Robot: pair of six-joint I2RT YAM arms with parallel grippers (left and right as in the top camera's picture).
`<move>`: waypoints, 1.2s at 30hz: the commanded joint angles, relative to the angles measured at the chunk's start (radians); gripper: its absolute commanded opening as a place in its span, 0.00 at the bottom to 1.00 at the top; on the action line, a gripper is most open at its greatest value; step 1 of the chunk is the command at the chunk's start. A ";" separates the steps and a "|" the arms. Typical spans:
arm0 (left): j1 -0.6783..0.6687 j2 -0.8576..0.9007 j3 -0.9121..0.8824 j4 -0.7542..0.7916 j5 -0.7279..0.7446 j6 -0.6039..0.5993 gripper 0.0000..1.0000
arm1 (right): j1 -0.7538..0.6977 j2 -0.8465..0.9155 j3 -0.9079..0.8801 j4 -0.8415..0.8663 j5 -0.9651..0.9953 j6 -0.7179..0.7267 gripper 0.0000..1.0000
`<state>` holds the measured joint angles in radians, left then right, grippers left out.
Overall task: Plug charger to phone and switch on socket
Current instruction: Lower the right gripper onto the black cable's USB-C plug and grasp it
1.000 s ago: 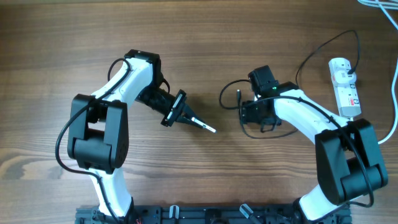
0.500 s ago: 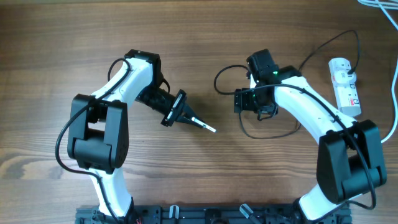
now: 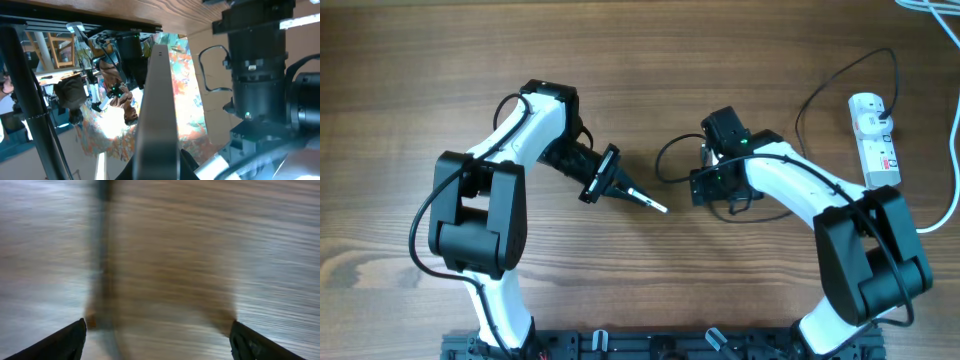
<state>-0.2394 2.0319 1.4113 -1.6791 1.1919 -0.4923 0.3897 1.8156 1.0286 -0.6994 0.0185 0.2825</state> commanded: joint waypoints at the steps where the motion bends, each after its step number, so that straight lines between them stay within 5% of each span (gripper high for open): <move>1: -0.001 0.003 0.012 -0.005 0.030 -0.010 0.04 | -0.083 0.079 -0.062 -0.007 0.143 0.069 0.92; 11: -0.001 0.003 0.012 -0.005 0.057 -0.011 0.04 | -0.126 0.079 0.001 0.218 -0.060 -0.074 0.84; 14: 0.000 0.003 0.012 -0.005 0.057 -0.010 0.04 | -0.126 0.079 0.001 0.297 -0.128 -0.138 0.99; 16: 0.000 0.003 0.012 -0.005 0.057 -0.010 0.04 | -0.126 0.079 0.001 0.324 -0.157 -0.149 1.00; 18: 0.000 0.003 0.012 -0.005 0.057 -0.010 0.04 | -0.126 0.079 0.001 0.331 -0.145 -0.111 0.84; 22: 0.000 0.003 0.012 -0.005 0.057 -0.010 0.04 | -0.126 0.079 -0.008 0.306 -0.011 0.017 0.32; 27: 0.000 0.003 0.012 -0.003 0.056 -0.010 0.04 | -0.126 0.079 -0.010 0.215 0.158 0.061 0.25; 30: 0.000 0.003 0.012 0.003 0.057 -0.010 0.04 | -0.126 0.079 -0.010 0.285 0.104 0.061 0.35; 36: 0.000 0.003 0.012 0.003 0.057 -0.010 0.04 | -0.126 0.079 -0.010 0.362 0.100 0.115 0.36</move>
<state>-0.2394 2.0319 1.4113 -1.6718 1.2068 -0.4923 0.2672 1.8668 1.0344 -0.3408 0.1097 0.3534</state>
